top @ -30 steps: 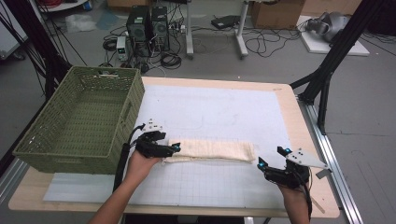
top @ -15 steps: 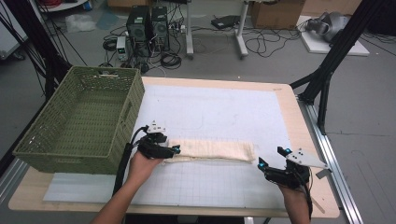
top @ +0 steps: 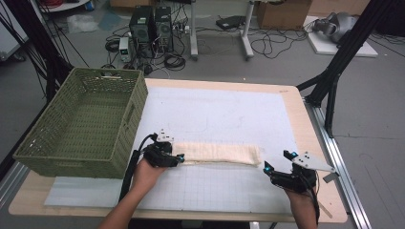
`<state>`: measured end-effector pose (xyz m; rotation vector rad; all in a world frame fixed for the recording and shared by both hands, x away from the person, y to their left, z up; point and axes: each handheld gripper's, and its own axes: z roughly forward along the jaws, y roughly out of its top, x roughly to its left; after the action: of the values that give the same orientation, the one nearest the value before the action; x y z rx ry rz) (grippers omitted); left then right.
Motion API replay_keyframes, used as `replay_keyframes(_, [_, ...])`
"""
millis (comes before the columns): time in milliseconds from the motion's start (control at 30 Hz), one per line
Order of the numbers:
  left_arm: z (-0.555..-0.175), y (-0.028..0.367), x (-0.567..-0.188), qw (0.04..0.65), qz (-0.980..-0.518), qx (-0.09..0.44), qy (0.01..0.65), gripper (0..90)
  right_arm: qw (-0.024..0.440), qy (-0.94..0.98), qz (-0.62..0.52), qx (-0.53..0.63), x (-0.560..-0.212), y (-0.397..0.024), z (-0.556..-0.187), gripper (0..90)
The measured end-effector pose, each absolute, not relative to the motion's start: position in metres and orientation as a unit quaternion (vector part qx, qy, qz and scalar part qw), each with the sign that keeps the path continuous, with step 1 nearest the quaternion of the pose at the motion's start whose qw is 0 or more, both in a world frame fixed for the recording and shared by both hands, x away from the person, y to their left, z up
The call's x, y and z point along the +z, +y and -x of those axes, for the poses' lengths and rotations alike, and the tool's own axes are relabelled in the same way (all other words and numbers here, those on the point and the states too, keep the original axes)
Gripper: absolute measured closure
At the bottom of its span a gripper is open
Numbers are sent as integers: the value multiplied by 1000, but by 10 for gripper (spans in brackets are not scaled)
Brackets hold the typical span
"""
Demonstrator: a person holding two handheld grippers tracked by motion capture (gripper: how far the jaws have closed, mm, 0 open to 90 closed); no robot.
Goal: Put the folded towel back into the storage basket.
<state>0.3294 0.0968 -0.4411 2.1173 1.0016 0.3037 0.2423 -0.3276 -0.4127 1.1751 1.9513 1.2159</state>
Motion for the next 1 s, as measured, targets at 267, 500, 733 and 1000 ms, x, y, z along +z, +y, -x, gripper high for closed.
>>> replay_keyframes(267, [-329, 97, -441, 394, -827, 100, 389, 703, 273, 729, -437, 451, -414, -327, -243, 162])
replay_keyframes(500, [-329, 96, -442, 397, -831, 103, 376, 706, 270, 729, -438, 451, -415, -327, -244, 162])
replay_keyframes(733, [-324, 98, -445, 419, -821, 109, 373, 816, 271, 729, -436, 452, -416, -327, -244, 162])
replay_keyframes(1000, [-317, 104, -443, 460, -798, 109, 374, 824, 275, 723, -437, 459, -416, -327, -244, 161])
